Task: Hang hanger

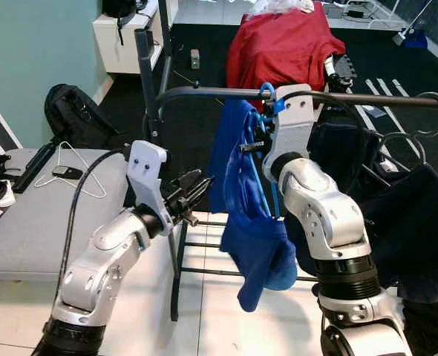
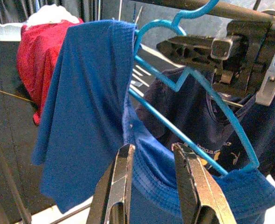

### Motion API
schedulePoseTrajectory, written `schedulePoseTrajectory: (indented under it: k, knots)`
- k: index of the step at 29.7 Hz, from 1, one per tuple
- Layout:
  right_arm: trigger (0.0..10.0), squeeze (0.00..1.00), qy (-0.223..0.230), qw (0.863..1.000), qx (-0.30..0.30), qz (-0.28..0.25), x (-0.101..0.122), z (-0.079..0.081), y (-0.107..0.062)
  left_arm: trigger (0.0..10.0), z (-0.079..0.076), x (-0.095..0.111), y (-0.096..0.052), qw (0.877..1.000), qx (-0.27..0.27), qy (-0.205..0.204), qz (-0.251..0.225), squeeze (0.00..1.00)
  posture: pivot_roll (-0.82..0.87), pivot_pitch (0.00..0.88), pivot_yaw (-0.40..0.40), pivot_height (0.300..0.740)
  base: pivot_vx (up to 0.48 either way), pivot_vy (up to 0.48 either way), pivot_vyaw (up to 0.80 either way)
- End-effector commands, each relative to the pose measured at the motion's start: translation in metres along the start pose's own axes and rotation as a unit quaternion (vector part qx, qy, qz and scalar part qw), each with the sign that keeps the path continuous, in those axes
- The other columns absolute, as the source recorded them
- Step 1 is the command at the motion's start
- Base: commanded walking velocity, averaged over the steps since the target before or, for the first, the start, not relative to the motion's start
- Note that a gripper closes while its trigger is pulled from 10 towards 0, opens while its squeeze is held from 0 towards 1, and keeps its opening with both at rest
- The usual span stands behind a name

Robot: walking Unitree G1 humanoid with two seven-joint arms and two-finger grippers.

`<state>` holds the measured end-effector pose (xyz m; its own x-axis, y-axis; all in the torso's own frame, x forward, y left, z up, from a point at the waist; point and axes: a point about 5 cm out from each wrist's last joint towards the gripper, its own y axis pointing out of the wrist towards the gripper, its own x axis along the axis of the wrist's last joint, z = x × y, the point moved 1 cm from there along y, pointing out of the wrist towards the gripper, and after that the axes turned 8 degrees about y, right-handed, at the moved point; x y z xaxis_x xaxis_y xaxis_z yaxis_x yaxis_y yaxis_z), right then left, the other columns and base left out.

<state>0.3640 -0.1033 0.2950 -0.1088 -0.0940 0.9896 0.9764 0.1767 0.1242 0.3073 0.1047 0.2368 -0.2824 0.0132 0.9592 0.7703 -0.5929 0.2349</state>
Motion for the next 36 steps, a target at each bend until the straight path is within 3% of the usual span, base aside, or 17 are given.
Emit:
schedulePoseTrajectory:
  k: [1, 10, 18, 30, 32, 33, 34, 36]
  knots:
    - [10.0, 0.00, 0.011, 1.000, -0.009, -0.010, 0.008, -0.008, 0.005, 10.0, -0.003, 0.001, -0.002, 1.000, -0.007, -0.002, -0.010, 0.00, -0.06, 0.185, -0.010, 0.740, 0.000, 0.000, 0.00]
    - [10.0, 0.00, 0.035, 0.999, 0.002, 0.016, 0.005, -0.015, 0.013, 10.0, -0.005, -0.002, -0.004, 1.000, -0.021, -0.005, -0.006, 0.00, -0.06, 0.188, -0.016, 0.740, 0.000, 0.000, 0.00]
    - [10.0, 0.00, 0.055, 0.994, 0.051, 0.074, -0.007, -0.014, 0.024, 10.0, -0.006, -0.005, -0.004, 0.999, -0.032, -0.009, 0.004, 0.00, -0.06, 0.202, -0.015, 0.740, 0.000, 0.000, 0.00]
    - [10.0, 0.00, 0.065, 0.993, 0.052, 0.081, -0.010, -0.018, 0.032, 10.0, -0.003, -0.003, -0.004, 0.999, -0.031, -0.014, 0.000, 0.00, -0.05, 0.212, -0.013, 0.740, 0.000, 0.000, 0.00]
    - [10.0, 0.24, 0.063, 0.994, 0.043, 0.080, -0.010, -0.022, 0.034, 10.0, -0.006, -0.001, -0.004, 0.999, -0.044, -0.020, -0.010, 0.00, -0.05, 0.213, -0.012, 0.740, 0.000, 0.000, 0.00]
    - [10.0, 0.24, 0.063, 0.994, 0.043, 0.080, -0.010, -0.022, 0.034, 10.0, -0.006, -0.001, -0.004, 0.999, -0.044, -0.020, -0.010, 0.00, -0.05, 0.213, -0.012, 0.740, 0.000, 0.000, 0.00]
    - [10.0, 0.82, 0.062, 0.994, 0.039, 0.080, -0.011, -0.024, 0.034, 10.0, -0.009, 0.001, -0.005, 0.998, -0.053, -0.021, -0.015, 0.00, -0.05, 0.213, -0.012, 0.740, 0.000, 0.000, 0.00]
    - [10.0, 0.82, 0.061, 0.994, 0.037, 0.080, -0.011, -0.025, 0.035, 10.0, -0.011, 0.002, -0.005, 0.998, -0.060, -0.022, -0.018, 0.00, -0.05, 0.213, -0.012, 0.740, 0.000, 0.000, 0.00]
